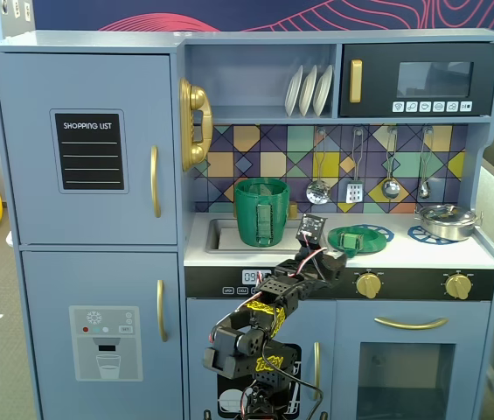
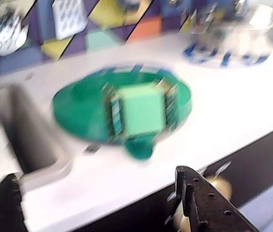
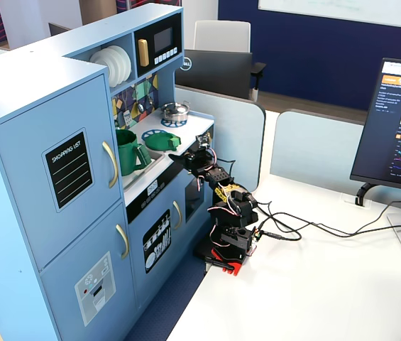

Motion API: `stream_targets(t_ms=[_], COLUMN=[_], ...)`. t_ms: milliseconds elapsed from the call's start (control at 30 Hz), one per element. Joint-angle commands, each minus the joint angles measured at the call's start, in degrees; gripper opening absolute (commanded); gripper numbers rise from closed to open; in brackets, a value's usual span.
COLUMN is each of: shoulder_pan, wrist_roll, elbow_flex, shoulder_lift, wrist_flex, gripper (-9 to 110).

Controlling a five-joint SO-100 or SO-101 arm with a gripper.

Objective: Pick up the lid from the counter and put it on the green recipient

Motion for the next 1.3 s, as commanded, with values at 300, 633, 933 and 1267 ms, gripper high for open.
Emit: stream_targets(t_ms=[300, 633, 933, 1267], shoulder_pan=[4.7, 2.7, 1.2, 0.4], wrist_roll=[-1.1, -0.5, -0.1, -0.7], elbow_flex=[-6.8, -18.2, -24.8, -27.6], shoulder_lift=[-11.4, -23.4, -30.6, -35.1], wrist_flex=[-10.7, -13.0, -13.4, -13.4], gripper=[41, 38, 36, 33])
